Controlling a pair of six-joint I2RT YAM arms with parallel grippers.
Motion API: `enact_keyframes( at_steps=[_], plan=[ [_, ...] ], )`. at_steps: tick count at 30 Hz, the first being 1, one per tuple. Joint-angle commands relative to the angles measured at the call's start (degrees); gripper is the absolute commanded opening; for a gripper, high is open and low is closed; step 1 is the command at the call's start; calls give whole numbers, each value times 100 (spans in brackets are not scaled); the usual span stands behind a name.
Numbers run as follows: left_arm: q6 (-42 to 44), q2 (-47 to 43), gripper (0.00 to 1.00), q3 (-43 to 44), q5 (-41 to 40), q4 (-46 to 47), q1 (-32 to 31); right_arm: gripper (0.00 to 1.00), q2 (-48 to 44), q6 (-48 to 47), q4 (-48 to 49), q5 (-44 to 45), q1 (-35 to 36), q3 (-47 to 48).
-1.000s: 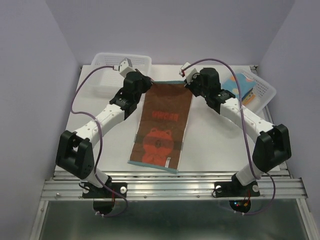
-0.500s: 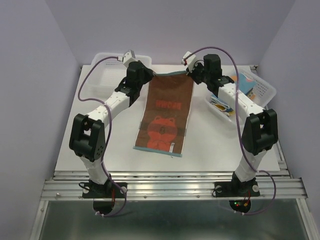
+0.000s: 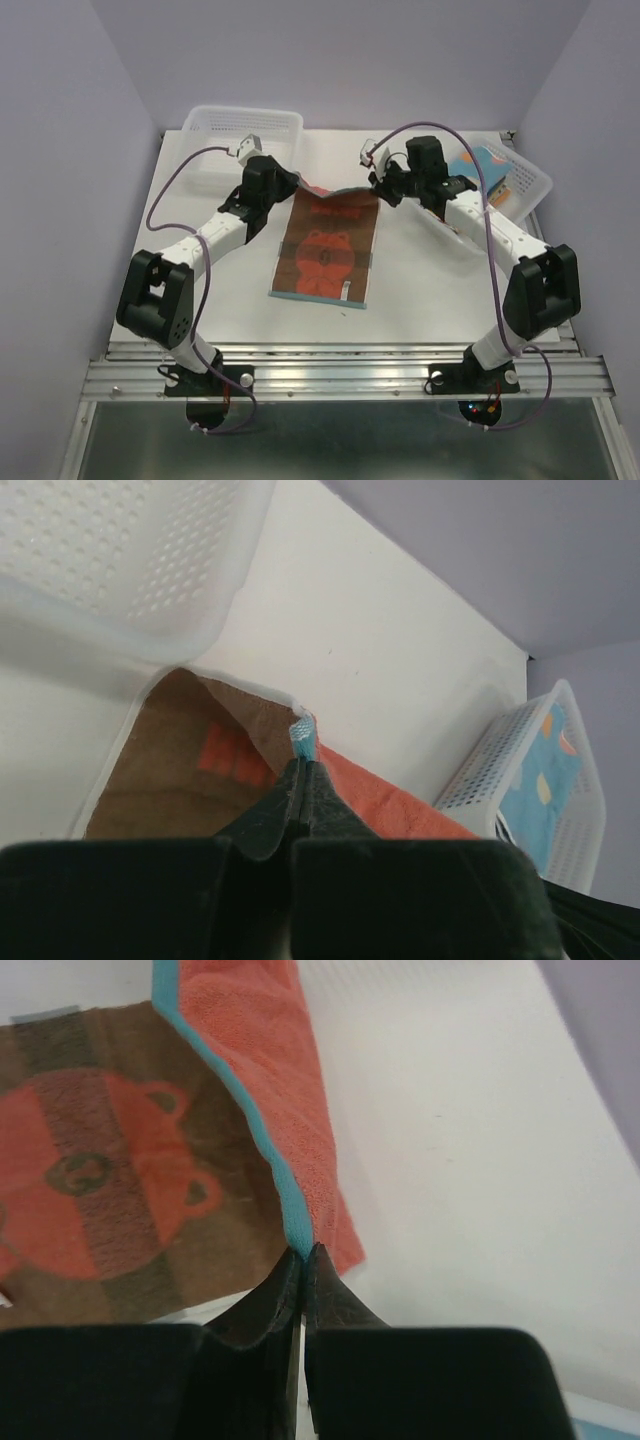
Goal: Fold and stack the towels
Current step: Fold the towel
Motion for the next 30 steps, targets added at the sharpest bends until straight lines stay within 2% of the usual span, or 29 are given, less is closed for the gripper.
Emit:
enact_keyframes(
  at_steps=[1, 4, 11, 19, 25, 30],
  plan=[
    [-277, -944, 0, -845, 52, 399, -53, 1, -478, 456, -228, -279, 309, -410],
    [-374, -1419, 0, -1327, 52, 418, -115, 2, -830, 711, 53, -613, 414, -884],
    [-717, -2727, 0, -2506, -27, 392, -282, 4, -1428, 861, -35, -535, 854, -1710],
    [-1253, -3520, 0, -3780, -114, 374, -554, 4, -1938, 1353, 185, -500, 1091, -2423],
    [-1473, -3880, 0, -4317, -141, 339, -634, 5, -1956, 1801, 440, -394, 1302, -2870],
    [-1421, -4232, 0, -4362, -325, 85, -642, 5, -1938, 2039, 590, -403, 1469, -3135]
  ],
)
